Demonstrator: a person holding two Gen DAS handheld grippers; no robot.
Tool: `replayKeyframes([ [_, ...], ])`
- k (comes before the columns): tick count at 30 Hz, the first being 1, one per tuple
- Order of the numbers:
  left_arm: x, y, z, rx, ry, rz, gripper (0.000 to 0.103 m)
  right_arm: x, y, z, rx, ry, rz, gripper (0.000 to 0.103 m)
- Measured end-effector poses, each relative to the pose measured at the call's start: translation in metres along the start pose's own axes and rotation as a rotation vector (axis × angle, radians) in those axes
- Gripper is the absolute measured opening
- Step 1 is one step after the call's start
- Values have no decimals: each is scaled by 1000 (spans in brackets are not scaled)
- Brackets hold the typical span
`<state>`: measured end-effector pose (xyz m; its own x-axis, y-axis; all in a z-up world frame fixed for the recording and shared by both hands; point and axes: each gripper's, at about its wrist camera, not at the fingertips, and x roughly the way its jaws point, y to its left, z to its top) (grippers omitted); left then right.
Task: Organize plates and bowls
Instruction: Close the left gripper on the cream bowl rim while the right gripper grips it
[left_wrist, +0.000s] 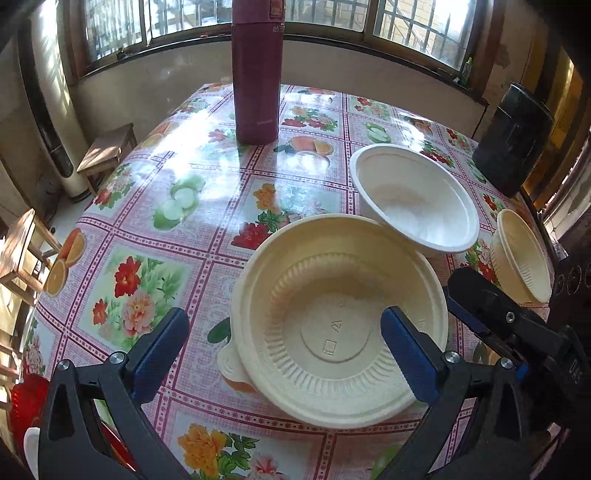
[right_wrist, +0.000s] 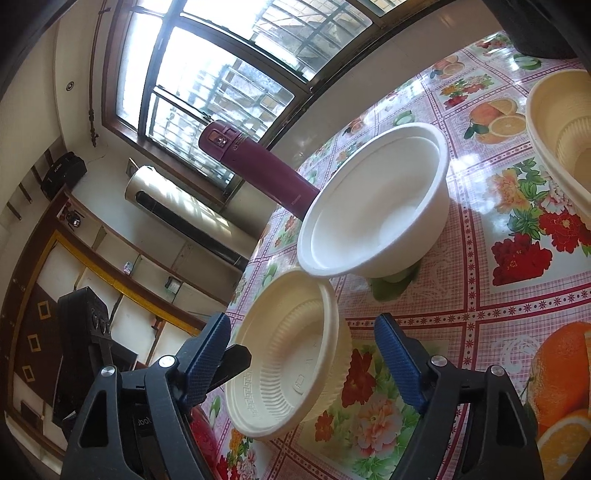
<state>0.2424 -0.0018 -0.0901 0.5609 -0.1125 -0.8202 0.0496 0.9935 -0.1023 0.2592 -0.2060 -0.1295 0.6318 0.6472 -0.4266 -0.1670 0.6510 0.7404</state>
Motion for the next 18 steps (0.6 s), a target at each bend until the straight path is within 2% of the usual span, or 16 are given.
replayKeyframes([
  [3, 3, 10, 0, -63, 31, -64, 103, 2, -2, -2, 8, 17, -14, 71],
  [5, 1, 17, 0, -105, 32, -106, 103, 3, -3, -3, 10, 22, -17, 62],
  [11, -7, 27, 4, -159, 23, -154, 103, 1, 0, -4, 6, 12, -15, 49],
  [13, -9, 29, 4, -164, 15, -160, 98, 1, 1, -4, -2, 12, -18, 48],
  [15, -9, 31, 5, -165, 16, -167, 85, 2, 4, -4, -15, 11, -19, 42],
  [17, -6, 31, 5, -163, 30, -180, 77, 2, 6, -5, -25, 10, -26, 36],
  [18, -4, 31, 4, -165, 40, -184, 76, 3, 6, -4, -27, 10, -30, 36],
])
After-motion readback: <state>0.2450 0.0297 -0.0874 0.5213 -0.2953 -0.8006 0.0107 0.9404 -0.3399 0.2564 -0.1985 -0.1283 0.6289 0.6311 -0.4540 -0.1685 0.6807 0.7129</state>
